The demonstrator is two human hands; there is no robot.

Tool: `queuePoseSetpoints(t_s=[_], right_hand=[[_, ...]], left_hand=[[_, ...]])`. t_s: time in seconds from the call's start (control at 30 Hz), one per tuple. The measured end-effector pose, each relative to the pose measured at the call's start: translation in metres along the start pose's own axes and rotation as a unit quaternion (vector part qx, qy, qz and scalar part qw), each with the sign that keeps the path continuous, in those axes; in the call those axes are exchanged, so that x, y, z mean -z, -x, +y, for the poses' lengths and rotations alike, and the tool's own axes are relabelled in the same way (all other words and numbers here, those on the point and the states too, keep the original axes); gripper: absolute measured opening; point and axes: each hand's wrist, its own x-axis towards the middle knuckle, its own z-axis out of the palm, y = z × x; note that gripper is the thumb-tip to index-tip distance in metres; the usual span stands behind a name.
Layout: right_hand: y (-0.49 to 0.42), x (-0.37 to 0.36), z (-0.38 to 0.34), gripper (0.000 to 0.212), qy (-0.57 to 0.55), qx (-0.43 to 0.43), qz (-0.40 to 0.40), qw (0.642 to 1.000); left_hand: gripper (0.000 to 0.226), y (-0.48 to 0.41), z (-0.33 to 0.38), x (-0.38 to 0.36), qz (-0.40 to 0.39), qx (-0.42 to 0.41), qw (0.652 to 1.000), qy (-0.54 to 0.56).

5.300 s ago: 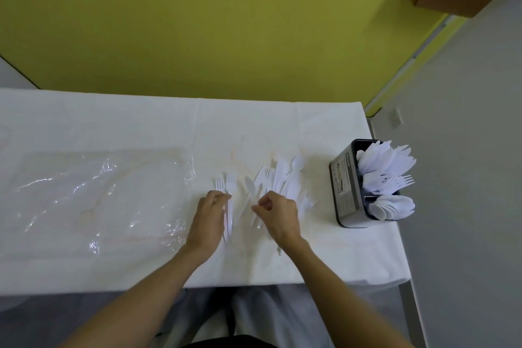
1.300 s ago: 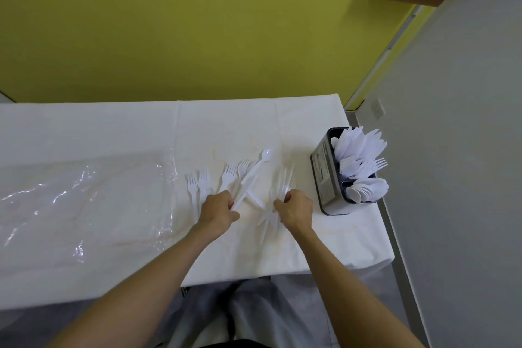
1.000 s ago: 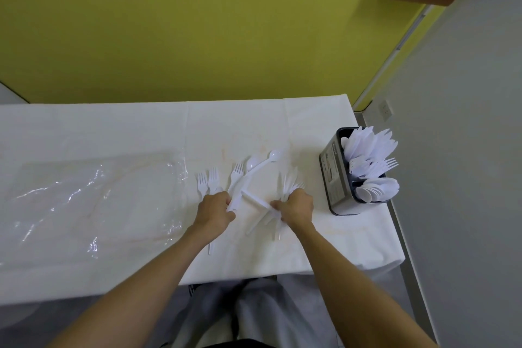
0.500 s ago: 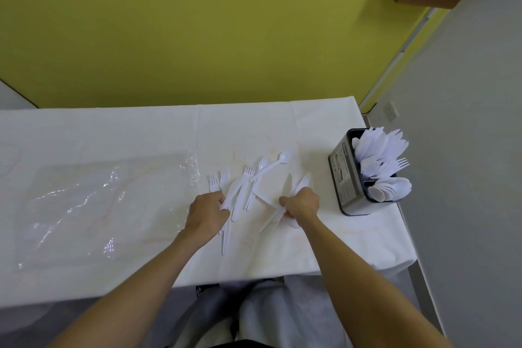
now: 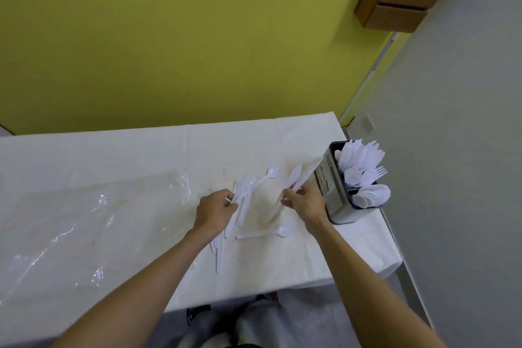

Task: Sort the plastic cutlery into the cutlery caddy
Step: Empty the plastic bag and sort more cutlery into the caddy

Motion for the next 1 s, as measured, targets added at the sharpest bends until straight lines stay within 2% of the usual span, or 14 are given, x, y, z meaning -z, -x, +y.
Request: queuePoseSetpoints(t_s=[0.23, 0.33, 0.5, 0.57, 0.67, 0.77, 0.9, 1.0], right_hand=[[0.022, 0.047, -0.042, 0.004, 0.025, 0.128, 0.036, 0.991], [0.025, 0.089, -0.068, 0.006, 0.026, 0.153, 0.07, 0.985], [0.011, 0.18, -0.09, 0.004, -0.012, 0.188, 0.203, 0.961], [-0.001, 0.202, -0.087, 0.005, -0.022, 0.182, 0.242, 0.953], [-0.018, 0.203, -0.075, 0.002, 0.001, 0.178, 0.245, 0.953], [-0.03, 0.187, -0.06, 0.002, 0.047, 0.176, 0.231, 0.956], [-0.044, 0.173, -0.048, 0.011, 0.106, 0.188, 0.18, 0.96], [-0.05, 0.171, -0.044, 0.013, 0.174, 0.192, 0.143, 0.955]], left_hand=[[0.013, -0.017, 0.059, -0.008, 0.037, -0.084, 0.993, 0.073], [0.007, -0.023, 0.095, -0.016, 0.021, -0.122, 0.981, 0.149], [0.006, -0.023, 0.157, -0.043, -0.029, -0.159, 0.943, 0.29], [0.007, -0.021, 0.177, -0.059, -0.026, -0.161, 0.933, 0.321], [0.009, -0.022, 0.193, -0.08, -0.024, -0.151, 0.927, 0.342], [0.008, -0.025, 0.201, -0.096, -0.006, -0.152, 0.935, 0.32], [0.01, -0.027, 0.203, -0.106, 0.03, -0.212, 0.96, 0.182], [0.007, -0.034, 0.203, -0.112, 0.038, -0.277, 0.955, 0.099]])
